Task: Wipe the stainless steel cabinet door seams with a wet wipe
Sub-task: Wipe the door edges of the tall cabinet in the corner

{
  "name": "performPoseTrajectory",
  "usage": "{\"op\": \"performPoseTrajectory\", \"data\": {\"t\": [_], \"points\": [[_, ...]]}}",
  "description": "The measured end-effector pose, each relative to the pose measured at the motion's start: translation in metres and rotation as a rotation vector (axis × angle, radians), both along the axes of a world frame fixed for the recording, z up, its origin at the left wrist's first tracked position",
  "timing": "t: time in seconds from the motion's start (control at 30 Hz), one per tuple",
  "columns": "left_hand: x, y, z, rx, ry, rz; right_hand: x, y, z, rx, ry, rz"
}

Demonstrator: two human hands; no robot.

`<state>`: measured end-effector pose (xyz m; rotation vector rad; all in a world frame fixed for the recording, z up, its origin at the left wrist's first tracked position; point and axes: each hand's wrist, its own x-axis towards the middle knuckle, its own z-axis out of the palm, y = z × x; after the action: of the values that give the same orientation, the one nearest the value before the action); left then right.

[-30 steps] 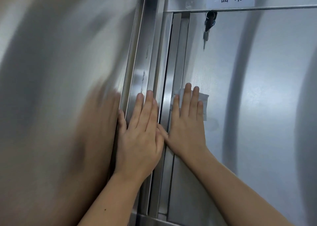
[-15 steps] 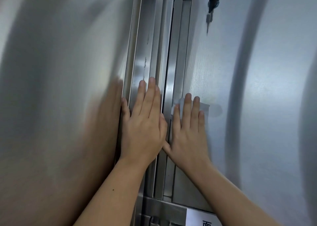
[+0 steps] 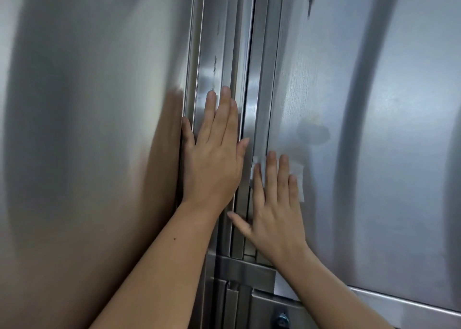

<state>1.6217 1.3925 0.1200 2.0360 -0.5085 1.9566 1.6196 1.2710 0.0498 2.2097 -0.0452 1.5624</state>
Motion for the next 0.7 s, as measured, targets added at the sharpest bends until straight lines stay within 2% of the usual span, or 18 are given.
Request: {"op": "performPoseTrajectory", "data": {"t": [0.17,0.43,0.7], "points": [[-0.001,0.0,0.0,-0.001,-0.003,0.007,0.0,0.005,0.01,0.074,-0.03,0.011],[-0.001,0.0,-0.001,0.0,0.019,0.009,-0.013,0.007,-0.082,0.092,0.148,0.023],[-0.001,0.0,-0.002,-0.004,0.02,0.01,-0.009,0.018,-0.049,0.205,0.043,0.012]]}}
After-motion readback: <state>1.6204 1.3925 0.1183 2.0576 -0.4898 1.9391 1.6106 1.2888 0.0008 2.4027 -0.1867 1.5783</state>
